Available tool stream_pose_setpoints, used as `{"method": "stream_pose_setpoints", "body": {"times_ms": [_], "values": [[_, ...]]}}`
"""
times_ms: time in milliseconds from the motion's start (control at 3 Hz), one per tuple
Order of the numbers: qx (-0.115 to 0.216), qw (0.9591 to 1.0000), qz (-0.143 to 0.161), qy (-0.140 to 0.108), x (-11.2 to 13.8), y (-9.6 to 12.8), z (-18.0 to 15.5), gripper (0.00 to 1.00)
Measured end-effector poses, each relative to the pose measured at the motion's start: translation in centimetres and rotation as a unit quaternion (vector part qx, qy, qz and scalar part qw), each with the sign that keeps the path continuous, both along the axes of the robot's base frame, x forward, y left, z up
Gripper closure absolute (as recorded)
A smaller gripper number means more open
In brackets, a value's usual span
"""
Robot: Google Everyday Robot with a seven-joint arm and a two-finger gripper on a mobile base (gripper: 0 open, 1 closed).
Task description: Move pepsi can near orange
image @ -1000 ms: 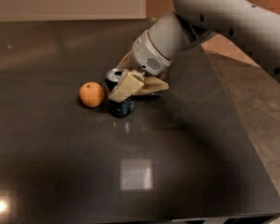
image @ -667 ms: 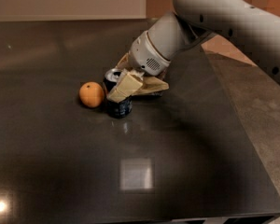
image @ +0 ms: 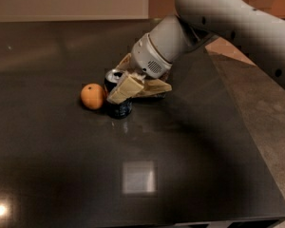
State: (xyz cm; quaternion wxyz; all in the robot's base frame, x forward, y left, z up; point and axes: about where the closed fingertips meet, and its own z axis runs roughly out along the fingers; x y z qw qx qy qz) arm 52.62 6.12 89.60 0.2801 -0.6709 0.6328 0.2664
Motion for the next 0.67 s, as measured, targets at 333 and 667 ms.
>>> {"method": "stream_pose_setpoints", "body": {"times_ms": [333,667], "values": [[0.000,1.0000,0.002,0.000,-0.07,0.14,-0.03,0.00],[0.000,1.0000,0.002,0.000,-0.08,0.15,-0.03,0.00]]}}
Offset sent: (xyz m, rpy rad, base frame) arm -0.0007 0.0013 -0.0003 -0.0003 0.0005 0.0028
